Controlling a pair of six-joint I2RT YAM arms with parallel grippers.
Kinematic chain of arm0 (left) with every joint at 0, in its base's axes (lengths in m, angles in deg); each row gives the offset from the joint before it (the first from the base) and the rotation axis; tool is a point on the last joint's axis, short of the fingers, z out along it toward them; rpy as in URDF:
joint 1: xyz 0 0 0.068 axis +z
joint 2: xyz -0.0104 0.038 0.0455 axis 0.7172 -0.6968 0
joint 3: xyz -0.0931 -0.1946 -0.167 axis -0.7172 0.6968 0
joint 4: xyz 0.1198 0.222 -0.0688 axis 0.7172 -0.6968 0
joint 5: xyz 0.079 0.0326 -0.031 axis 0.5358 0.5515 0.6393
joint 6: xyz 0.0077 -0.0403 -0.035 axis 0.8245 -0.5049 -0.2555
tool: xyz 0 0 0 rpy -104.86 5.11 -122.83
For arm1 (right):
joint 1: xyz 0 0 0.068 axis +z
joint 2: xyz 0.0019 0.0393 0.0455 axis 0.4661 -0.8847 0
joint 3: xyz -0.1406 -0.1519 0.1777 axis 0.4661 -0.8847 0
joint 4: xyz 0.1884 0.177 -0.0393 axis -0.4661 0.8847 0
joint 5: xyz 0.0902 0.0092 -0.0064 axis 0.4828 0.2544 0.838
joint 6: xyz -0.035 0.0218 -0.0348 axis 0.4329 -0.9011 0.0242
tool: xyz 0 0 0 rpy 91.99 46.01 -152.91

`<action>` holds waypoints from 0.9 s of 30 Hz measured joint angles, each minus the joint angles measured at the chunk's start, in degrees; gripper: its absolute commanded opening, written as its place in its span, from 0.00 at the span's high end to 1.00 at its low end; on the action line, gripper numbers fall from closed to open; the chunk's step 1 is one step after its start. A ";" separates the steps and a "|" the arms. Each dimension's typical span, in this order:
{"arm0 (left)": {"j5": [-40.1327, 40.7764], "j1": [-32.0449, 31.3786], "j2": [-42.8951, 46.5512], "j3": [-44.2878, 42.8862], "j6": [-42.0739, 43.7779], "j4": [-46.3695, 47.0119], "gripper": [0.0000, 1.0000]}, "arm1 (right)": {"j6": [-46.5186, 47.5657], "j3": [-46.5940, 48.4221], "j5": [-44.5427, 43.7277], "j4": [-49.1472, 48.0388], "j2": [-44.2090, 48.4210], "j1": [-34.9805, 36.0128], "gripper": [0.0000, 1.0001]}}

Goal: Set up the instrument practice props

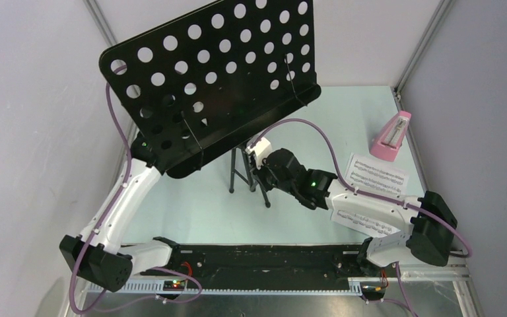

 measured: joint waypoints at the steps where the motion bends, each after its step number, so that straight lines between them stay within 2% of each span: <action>1: -0.07 -0.22 -0.04 0.00 0.11 0.09 1.00 | 0.00 -0.26 0.02 0.00 0.26 -0.02 1.00; 17: 0.20 -5.27 -2.84 -1.81 0.74 0.33 0.98 | -2.97 -6.16 -0.04 -1.55 5.42 -0.02 1.00; 20: 0.35 -5.35 -2.84 -1.81 0.72 0.31 0.89 | -3.41 -6.40 -0.72 -1.84 5.49 0.33 1.00; 27: 1.40 -5.53 -2.16 -1.11 0.61 0.74 0.53 | -4.09 -6.84 -2.71 -2.64 5.49 1.11 1.00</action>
